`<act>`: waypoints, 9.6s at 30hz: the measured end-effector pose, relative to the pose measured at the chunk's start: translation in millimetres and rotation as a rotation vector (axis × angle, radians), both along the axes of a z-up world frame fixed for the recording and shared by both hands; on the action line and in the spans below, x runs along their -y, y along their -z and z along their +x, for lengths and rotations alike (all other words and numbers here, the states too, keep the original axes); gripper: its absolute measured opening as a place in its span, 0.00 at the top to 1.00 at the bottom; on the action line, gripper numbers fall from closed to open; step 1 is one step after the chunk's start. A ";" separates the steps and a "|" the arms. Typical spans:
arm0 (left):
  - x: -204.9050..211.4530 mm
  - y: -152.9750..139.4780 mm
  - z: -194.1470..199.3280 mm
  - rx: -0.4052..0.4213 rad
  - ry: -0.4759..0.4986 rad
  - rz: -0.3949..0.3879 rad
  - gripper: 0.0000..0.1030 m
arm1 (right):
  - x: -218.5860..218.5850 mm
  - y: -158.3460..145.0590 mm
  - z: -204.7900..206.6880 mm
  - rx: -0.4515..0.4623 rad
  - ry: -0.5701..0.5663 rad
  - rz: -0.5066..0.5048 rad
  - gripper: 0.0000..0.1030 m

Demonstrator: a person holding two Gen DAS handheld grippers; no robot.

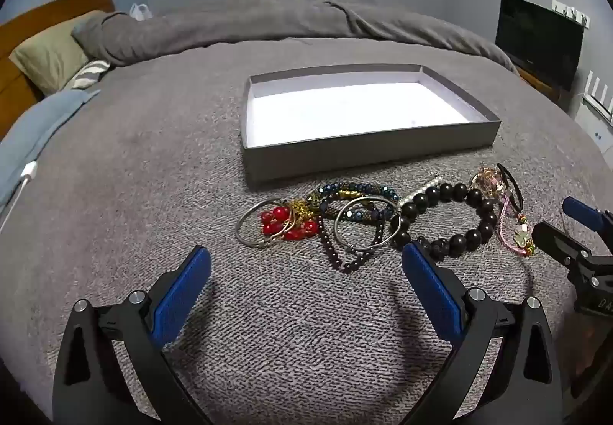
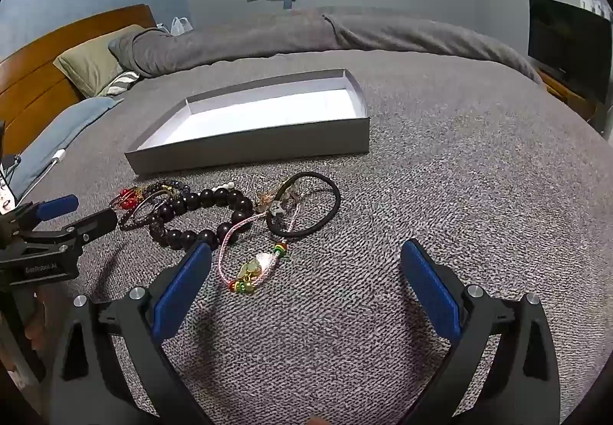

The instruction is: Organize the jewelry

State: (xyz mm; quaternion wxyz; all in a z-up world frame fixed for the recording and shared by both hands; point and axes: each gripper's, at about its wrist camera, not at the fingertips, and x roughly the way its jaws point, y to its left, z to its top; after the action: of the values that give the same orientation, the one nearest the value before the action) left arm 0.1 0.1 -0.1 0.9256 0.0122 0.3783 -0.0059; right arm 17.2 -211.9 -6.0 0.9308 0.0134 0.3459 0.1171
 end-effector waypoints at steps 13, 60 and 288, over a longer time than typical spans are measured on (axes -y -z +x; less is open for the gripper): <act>-7.9 0.8 3.0 -0.011 0.004 -0.007 0.04 | -3.6 2.3 0.1 0.009 0.003 -0.006 0.05; -2.4 3.6 2.6 -0.012 -0.005 -0.007 0.04 | -2.9 3.4 -0.8 0.016 0.008 -0.014 0.05; -16.2 -3.4 6.0 0.126 0.132 0.100 0.07 | 37.5 -11.3 30.2 0.045 0.001 0.069 0.05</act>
State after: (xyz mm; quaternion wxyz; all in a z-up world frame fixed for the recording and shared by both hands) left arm 6.1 16.3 3.3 0.9434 0.0838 0.3175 -0.0472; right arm 47.5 -249.4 5.3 0.9375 0.0431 0.3206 0.1287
